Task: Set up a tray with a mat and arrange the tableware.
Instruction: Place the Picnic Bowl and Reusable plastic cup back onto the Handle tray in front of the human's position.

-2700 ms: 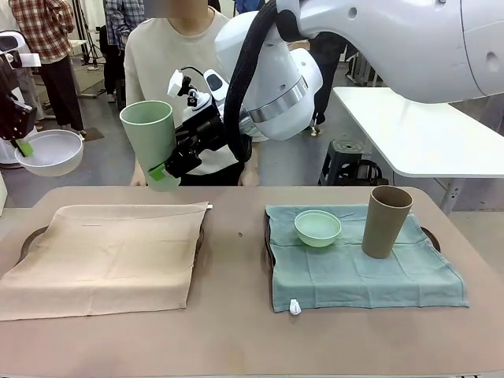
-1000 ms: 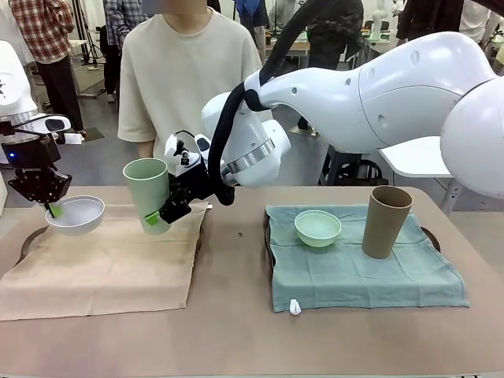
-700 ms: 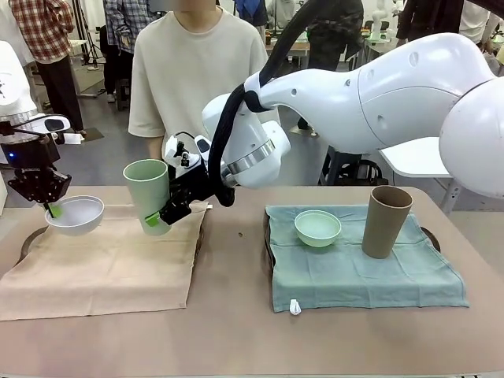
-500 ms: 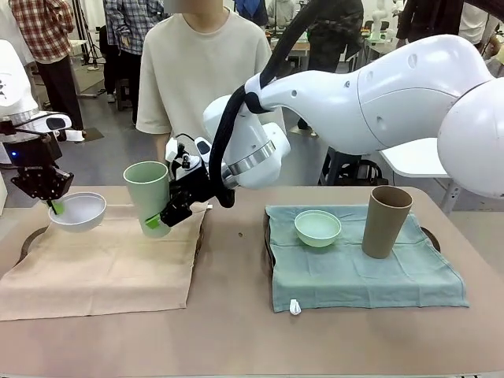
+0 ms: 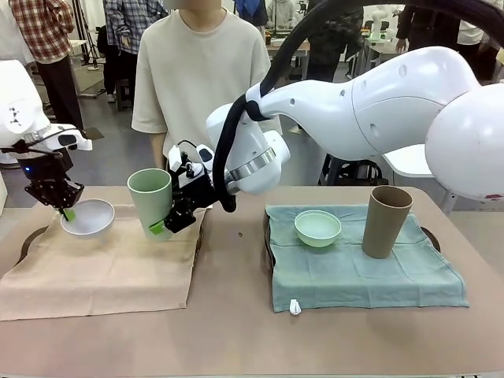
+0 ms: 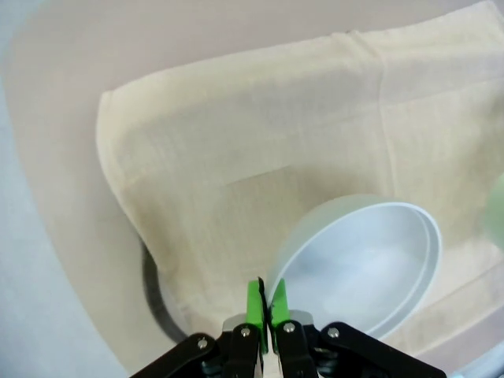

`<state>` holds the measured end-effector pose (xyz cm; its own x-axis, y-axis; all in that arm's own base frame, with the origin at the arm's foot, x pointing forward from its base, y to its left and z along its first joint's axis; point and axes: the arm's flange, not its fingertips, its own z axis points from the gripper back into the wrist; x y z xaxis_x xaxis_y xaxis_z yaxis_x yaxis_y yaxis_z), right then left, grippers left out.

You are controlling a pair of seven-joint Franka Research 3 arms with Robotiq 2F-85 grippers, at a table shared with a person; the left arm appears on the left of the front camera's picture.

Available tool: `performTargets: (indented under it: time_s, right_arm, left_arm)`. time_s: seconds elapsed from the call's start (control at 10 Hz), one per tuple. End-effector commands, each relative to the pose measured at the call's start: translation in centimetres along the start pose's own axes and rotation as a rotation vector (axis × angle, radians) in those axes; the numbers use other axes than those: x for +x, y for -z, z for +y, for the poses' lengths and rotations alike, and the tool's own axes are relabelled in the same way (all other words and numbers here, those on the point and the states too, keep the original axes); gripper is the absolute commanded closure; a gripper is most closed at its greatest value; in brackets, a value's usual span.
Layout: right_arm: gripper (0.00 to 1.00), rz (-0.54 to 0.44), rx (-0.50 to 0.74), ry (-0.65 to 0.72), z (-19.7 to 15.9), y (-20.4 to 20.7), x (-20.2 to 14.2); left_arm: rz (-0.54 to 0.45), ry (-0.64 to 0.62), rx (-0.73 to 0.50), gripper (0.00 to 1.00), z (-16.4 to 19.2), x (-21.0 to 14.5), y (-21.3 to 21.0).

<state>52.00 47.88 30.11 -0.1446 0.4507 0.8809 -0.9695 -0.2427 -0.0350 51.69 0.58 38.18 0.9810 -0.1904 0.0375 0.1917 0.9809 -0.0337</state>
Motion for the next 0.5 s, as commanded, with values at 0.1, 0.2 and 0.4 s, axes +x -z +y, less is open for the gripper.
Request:
performTargets:
  time_s: [0.1,0.2,0.4]
  right_arm:
    - [0.19,-0.054,0.02,0.001,-0.9,0.7,-2.0]
    - [0.19,-0.053,0.024,0.011,-1.1,1.0,-2.4]
    - [0.19,-0.057,0.031,0.026,-1.4,1.2,-3.1]
  left_arm:
    - [-0.002,0.029,-0.039,0.96,-0.2,0.8,0.8]
    - [0.0,0.03,-0.05,0.96,-0.2,0.9,0.8]
    - [0.017,0.041,-0.082,0.96,-0.5,1.2,1.4]
